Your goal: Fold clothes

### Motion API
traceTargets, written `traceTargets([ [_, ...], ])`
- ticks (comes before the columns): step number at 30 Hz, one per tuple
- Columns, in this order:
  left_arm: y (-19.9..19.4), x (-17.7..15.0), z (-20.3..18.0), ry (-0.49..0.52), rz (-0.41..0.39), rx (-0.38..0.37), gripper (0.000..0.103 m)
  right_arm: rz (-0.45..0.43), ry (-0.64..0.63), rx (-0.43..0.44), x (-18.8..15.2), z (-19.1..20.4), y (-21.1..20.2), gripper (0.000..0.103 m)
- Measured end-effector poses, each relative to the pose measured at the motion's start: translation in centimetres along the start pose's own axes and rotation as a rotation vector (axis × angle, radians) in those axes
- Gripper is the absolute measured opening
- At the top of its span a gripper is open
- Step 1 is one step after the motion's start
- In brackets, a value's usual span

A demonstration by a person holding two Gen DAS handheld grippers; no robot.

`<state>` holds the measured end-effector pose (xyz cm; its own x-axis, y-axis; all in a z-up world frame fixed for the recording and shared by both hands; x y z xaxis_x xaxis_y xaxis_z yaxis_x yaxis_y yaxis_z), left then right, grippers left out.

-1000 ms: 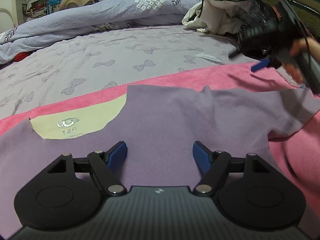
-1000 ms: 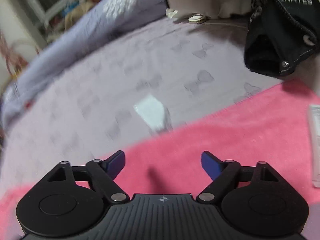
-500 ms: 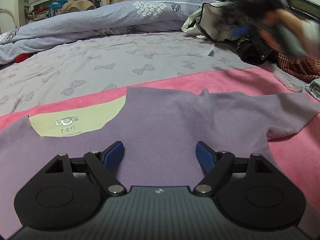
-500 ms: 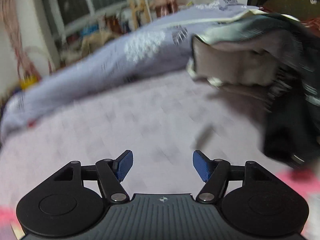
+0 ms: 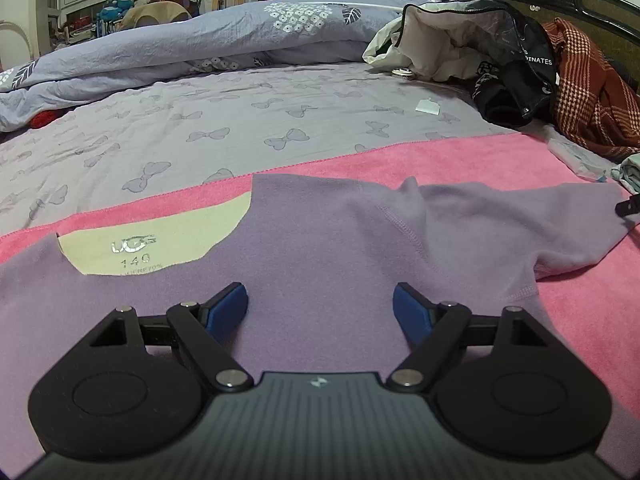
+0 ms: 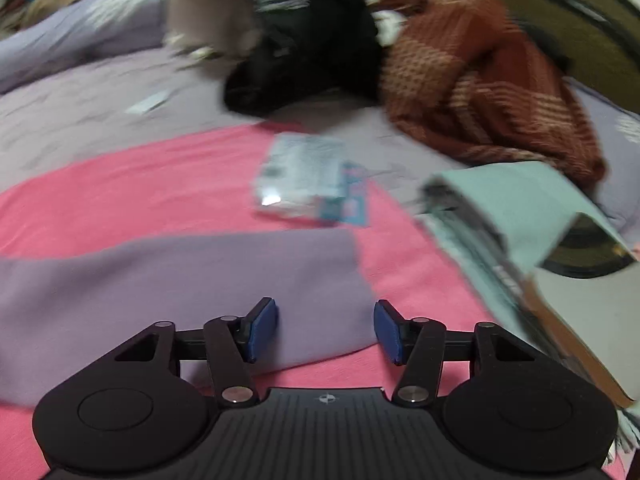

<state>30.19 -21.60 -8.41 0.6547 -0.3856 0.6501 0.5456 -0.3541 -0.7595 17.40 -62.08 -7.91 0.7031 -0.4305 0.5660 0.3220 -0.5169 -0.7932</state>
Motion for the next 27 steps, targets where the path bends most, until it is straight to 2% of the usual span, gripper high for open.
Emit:
traceTargets([
  [2,0.0,0.0,0.0,0.002,0.000,0.005,0.082,-0.013,0.021,-0.166,0.2,-1.4,0.5,0.059],
  [3,0.0,0.0,0.0,0.002,0.000,0.006,0.082,0.016,0.048,-0.189,0.3,-2.0,0.7,0.059],
  [4,0.0,0.0,-0.1,0.003,0.000,0.007,0.083,0.040,0.097,-0.138,0.3,-2.5,0.6,0.059],
  [5,0.0,0.0,-0.1,0.003,0.000,0.008,0.083,0.049,0.172,-0.036,0.0,-3.0,0.1,0.059],
  [8,0.1,0.0,-0.2,0.003,0.001,0.010,0.083,0.082,0.420,0.344,-1.5,-4.3,-1.0,0.058],
  [9,0.0,0.0,-0.1,0.004,0.001,0.011,0.083,0.104,0.487,0.402,-2.2,-4.5,-1.0,0.058],
  [10,0.0,0.0,-0.1,0.005,0.001,0.011,0.083,0.104,0.514,0.408,-2.7,-4.6,-1.1,0.057],
  [12,0.0,0.0,-0.1,0.005,0.001,0.011,0.083,0.065,0.472,0.373,-3.2,-4.0,-1.1,0.056],
  [15,0.0,0.0,0.0,0.006,0.001,0.008,0.083,-0.003,0.347,0.266,-2.2,-2.6,-0.5,0.057],
  [18,-0.1,0.0,0.0,0.005,0.000,0.007,0.083,-0.030,0.392,0.258,-0.6,-2.6,0.6,0.055],
  [19,0.0,0.0,0.0,0.005,-0.001,0.007,0.083,-0.026,0.417,0.263,-0.1,-2.6,0.7,0.052],
  [20,0.0,0.0,0.0,0.004,-0.001,0.006,0.083,-0.016,0.434,0.267,0.1,-2.9,0.7,0.033],
  [21,0.0,0.0,0.0,0.004,-0.002,0.006,0.083,-0.004,0.455,0.291,0.1,-3.2,0.4,0.007],
  [24,0.0,0.0,0.1,0.003,-0.003,0.005,0.083,0.022,0.486,0.351,0.0,-3.9,-0.6,0.008],
  [27,0.0,0.0,0.1,0.001,-0.003,0.005,0.083,-0.022,0.388,0.372,0.9,-2.7,-3.8,0.008],
])
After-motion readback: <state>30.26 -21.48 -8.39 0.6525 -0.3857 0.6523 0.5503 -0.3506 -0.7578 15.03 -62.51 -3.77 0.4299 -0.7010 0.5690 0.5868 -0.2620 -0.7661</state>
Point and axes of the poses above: each gripper's, at about its wrist camera, not at the fingertips, and y roughly the way its jaws point, z to its left, x to its top, the point moved 7 cm from there along y, roughly the way its jaws point, and after that the axes turned 9 degrees about z, right-handed, at the moved point
